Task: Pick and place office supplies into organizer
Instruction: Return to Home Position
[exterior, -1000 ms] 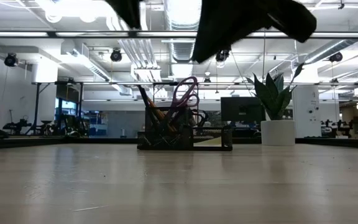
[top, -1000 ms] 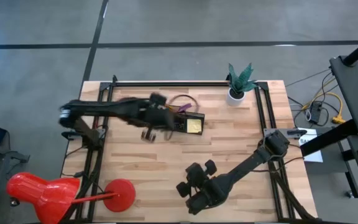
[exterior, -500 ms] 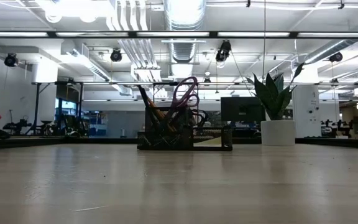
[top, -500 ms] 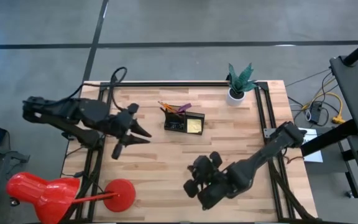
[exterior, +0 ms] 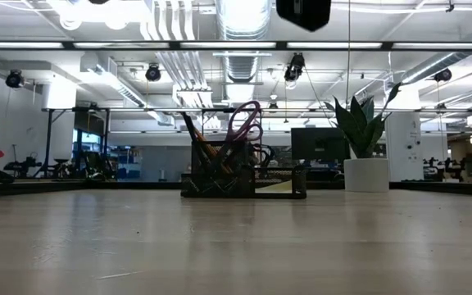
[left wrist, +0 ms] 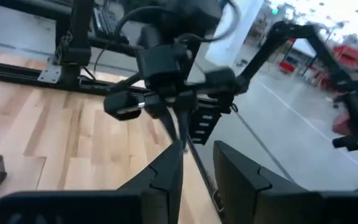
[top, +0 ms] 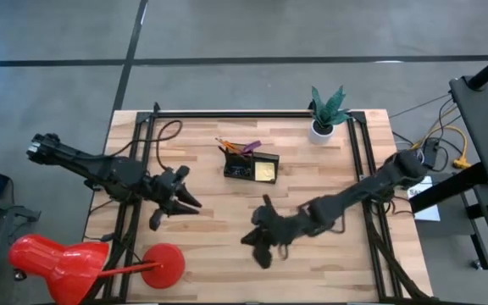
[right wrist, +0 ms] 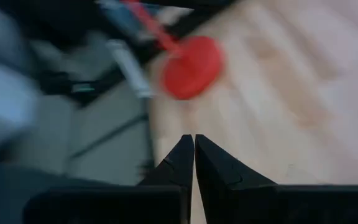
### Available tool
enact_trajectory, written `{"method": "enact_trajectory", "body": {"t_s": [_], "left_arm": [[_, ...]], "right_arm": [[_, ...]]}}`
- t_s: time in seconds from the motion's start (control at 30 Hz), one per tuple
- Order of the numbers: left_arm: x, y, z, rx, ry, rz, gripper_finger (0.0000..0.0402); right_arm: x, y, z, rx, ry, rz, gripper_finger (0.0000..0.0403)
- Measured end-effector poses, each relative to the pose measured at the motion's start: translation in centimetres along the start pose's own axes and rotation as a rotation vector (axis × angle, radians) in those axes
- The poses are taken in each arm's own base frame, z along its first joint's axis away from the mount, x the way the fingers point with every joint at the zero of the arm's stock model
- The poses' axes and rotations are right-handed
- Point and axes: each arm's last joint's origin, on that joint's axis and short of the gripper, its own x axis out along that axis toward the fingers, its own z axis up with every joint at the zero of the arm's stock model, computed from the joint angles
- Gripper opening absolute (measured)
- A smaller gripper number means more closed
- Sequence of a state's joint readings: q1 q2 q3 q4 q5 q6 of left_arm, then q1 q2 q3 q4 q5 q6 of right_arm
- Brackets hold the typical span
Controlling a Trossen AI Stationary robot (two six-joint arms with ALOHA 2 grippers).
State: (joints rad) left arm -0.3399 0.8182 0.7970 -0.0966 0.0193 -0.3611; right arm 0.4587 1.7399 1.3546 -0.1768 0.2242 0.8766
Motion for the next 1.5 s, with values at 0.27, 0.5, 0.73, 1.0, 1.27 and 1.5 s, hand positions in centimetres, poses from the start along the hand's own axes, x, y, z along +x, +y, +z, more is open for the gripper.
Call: {"method": "enact_trajectory", "body": {"t_s": [0.27,0.5,0.73,1.0,1.27,1.5], "left_arm": [[-4.7,2.6,-2.9,-0.019,-0.114,0.081,0.0073],[-8.4,4.2,-5.0,0.039,-0.192,0.209,0.0073],[-12.1,4.3,-6.8,0.059,-0.223,0.340,0.0073],[-12.9,4.8,-7.6,0.071,-0.198,0.495,0.0073],[-13.0,5.3,-8.2,0.069,-0.200,0.610,0.0073],[-11.9,6.5,-9.9,-0.001,-0.192,0.701,0.0073]], "right_arm": [[-5.5,-8.3,0.6,0.007,-0.272,0.271,0.0009],[-11.5,-13.7,-0.2,-0.072,-0.361,0.177,0.0009],[-15.9,-16.5,-0.8,-0.140,-0.419,0.091,0.0009],[-17.8,-19.3,-1.9,-0.189,-0.517,0.015,0.0009],[-18.1,-22.9,-5.0,-0.169,-0.667,0.020,0.0009],[-17.8,-24.8,-7.6,-0.157,-0.708,0.034,0.0009]]}}
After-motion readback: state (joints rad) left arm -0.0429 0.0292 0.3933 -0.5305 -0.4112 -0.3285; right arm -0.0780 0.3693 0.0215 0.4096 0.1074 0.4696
